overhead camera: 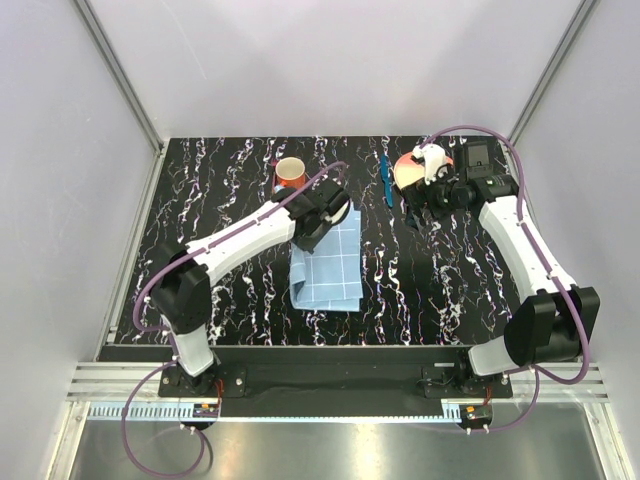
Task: Set the dinner table for one person
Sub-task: Flatten out the napkin at the center of the board.
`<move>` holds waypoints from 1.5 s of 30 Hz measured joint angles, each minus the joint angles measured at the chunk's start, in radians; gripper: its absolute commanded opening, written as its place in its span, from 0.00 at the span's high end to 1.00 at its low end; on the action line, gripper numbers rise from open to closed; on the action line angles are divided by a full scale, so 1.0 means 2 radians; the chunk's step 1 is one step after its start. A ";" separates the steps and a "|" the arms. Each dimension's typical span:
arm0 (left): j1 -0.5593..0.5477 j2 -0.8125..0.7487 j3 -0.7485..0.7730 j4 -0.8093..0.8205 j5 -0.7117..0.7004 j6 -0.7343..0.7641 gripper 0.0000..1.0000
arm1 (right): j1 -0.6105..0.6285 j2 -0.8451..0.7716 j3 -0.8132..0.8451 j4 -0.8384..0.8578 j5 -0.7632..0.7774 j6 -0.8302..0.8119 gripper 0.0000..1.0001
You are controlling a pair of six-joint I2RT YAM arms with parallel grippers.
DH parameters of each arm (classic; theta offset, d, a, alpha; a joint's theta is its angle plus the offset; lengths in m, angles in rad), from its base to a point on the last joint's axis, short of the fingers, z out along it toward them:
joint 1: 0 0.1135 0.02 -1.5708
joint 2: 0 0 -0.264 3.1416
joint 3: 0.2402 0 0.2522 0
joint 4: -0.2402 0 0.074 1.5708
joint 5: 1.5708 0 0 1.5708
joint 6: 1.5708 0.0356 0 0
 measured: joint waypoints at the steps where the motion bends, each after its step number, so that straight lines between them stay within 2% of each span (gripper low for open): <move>1: 0.000 -0.001 -0.007 0.001 0.002 0.004 1.00 | 0.000 0.000 0.000 0.000 0.001 0.000 0.00; 8: 0.000 -0.029 -0.034 -0.007 -0.003 0.021 1.00 | 0.001 -0.007 -0.001 0.000 0.005 -0.004 0.00; 10: 0.000 -0.034 -0.038 -0.010 -0.012 0.025 0.89 | 0.001 -0.010 -0.001 0.000 0.005 -0.005 0.00; 13: 0.001 -0.045 -0.053 -0.016 -0.031 0.033 0.79 | 0.001 -0.012 -0.001 0.000 0.005 -0.006 0.00; 14: 0.001 -0.050 -0.059 -0.020 -0.038 0.036 0.72 | 0.001 -0.012 -0.001 0.000 0.005 -0.006 0.00; 17: 0.003 -0.065 -0.079 -0.028 -0.058 0.044 0.43 | 0.001 -0.012 -0.001 0.000 0.006 -0.007 0.00; 25: 0.021 -0.097 -0.123 -0.029 -0.113 0.058 0.43 | 0.002 -0.012 -0.004 0.000 0.007 -0.007 0.00; 28: 0.023 -0.107 -0.140 -0.010 -0.117 0.066 0.46 | 0.002 -0.012 -0.013 0.000 0.000 0.002 0.00; 31: 0.023 -0.108 -0.160 0.026 -0.117 0.078 0.50 | 0.002 -0.005 -0.020 0.000 -0.023 0.013 0.00; 32: 0.023 -0.106 -0.168 0.041 -0.120 0.084 0.56 | 0.003 -0.001 -0.021 0.000 -0.029 0.017 0.00; 40: 0.023 -0.039 -0.205 0.163 -0.156 0.144 0.59 | 0.006 0.096 0.001 -0.016 -0.091 0.025 0.01; 45: 0.023 -0.028 -0.231 0.225 -0.181 0.183 0.61 | 0.011 0.147 0.039 -0.030 -0.117 0.017 0.02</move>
